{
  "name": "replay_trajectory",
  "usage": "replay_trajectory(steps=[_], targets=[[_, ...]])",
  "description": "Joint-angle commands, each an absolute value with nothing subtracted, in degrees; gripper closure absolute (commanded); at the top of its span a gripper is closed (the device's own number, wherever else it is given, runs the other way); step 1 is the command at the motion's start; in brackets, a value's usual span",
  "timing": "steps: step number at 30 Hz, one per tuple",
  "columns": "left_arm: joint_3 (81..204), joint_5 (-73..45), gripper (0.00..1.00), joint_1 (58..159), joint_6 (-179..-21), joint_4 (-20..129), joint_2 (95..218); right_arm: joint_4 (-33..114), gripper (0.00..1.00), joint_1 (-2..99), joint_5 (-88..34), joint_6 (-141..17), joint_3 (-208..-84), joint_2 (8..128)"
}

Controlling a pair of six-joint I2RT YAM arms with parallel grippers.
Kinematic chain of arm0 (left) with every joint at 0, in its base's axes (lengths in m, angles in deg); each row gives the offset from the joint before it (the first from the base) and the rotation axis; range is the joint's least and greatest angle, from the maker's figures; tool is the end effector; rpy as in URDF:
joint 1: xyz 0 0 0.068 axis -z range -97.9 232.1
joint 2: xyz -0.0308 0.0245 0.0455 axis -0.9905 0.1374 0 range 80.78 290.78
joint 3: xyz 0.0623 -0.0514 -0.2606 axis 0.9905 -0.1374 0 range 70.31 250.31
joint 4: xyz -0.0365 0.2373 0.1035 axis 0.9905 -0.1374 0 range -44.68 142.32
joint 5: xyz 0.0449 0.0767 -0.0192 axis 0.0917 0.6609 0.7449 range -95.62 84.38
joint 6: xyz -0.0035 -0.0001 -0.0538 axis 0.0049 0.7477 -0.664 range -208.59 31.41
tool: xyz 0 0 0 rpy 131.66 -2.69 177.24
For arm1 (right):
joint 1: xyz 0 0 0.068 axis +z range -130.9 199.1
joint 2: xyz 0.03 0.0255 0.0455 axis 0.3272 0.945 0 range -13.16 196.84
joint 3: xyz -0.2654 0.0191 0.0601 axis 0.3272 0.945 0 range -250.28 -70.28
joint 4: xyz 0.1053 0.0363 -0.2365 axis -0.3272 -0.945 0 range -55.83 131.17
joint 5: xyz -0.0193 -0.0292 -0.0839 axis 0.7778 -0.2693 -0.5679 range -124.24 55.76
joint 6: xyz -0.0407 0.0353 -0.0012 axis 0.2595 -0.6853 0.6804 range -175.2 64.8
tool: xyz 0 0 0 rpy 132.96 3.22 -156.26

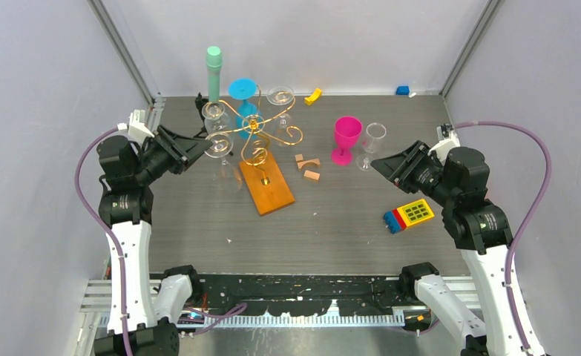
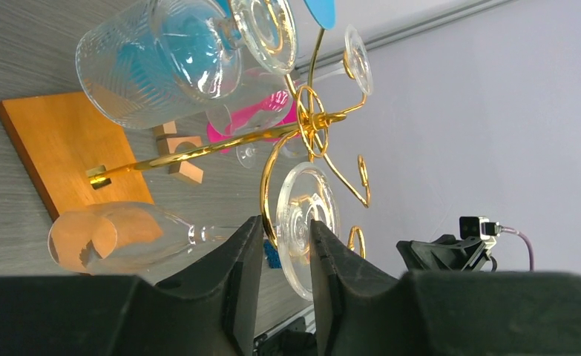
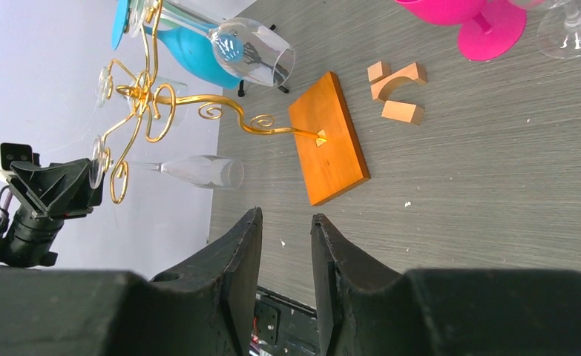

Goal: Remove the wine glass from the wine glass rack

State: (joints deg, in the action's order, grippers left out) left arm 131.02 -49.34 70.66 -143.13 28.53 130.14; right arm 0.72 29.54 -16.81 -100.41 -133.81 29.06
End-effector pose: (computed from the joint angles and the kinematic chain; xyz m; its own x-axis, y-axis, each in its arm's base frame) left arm 0.1754 0.0103 0.3995 -0.5447 -0.7108 -0.4451 0.1285 0.4537 -0.8818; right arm 0.1287 0.0346 0.4005 -0.5474 0.5876 -0.5959 -0.0892 0.6670 0.7397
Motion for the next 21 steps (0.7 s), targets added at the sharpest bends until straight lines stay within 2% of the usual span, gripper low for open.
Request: replay_trajectory(steps=[1,3,6,11,18,21], targets=[[131.0,-52.9,0.73,70.4,-144.0,31.8,129.1,1.6,0.64,29.8,-17.6,-99.8,-133.7,28.4],[131.1,-52.9,0.82,70.4,-143.9,31.7,128.9,1.4,0.65,29.8,-17.6,-99.8,-133.5,28.4],[131.9,-52.5,0.90,70.4,-142.9,30.3,128.4,1.4,0.65,29.8,-17.7,-99.8,-133.2,28.1],[133.5,-48.8,0.99,70.4,-139.5,26.1,127.5,1.8,0.65,29.8,-18.1,-99.9,-132.9,28.0],[137.6,-44.1,1.00,70.5,-134.4,19.7,126.9,2.2,0.66,29.8,-18.2,-100.1,-132.3,28.2],[138.1,-44.2,1.00,70.4,-135.9,21.3,126.6,2.5,0.66,29.8,-18.4,-100.3,-132.0,28.1]])
